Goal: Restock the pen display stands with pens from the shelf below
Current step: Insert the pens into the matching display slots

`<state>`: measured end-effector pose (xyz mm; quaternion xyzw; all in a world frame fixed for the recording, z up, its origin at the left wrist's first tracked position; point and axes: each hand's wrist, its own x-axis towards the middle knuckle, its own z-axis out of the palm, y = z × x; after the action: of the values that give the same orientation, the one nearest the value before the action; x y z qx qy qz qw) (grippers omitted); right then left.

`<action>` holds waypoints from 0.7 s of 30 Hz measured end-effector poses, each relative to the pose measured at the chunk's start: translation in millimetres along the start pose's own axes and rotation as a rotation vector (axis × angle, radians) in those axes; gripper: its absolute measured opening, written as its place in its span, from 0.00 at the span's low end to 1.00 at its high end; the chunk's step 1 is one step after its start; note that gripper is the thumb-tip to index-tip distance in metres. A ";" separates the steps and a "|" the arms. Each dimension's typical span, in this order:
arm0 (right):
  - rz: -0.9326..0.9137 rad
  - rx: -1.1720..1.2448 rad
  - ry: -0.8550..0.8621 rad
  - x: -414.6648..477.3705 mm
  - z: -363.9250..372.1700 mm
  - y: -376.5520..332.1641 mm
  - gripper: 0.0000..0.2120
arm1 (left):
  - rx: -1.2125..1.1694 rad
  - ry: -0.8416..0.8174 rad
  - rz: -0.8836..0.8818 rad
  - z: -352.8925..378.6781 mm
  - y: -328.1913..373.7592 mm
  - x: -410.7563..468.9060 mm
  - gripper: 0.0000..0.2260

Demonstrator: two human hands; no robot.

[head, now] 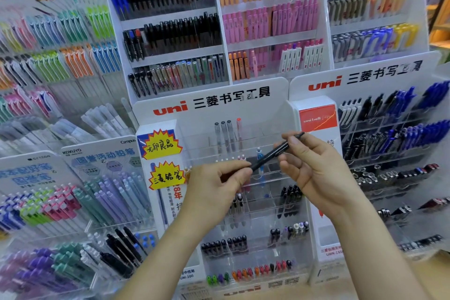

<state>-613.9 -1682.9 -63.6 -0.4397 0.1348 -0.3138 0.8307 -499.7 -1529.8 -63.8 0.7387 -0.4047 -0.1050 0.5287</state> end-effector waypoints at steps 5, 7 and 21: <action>-0.129 -0.224 0.070 -11.6 -5.2 -2.3 0.15 | -0.194 -0.151 -0.159 13.5 -9.2 -10.2 0.09; -0.172 -0.298 0.110 -15.6 -8.0 -3.5 0.14 | -0.296 -0.235 -0.210 18.7 -11.3 -12.4 0.10; -0.140 -0.412 0.240 -29.9 -34.8 -4.4 0.06 | -0.250 -0.205 -0.332 41.7 -28.5 -27.7 0.10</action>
<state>-656.0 -1688.0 -81.6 -0.5677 0.2629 -0.3862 0.6778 -528.1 -1535.9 -113.5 0.7092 -0.3131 -0.3144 0.5478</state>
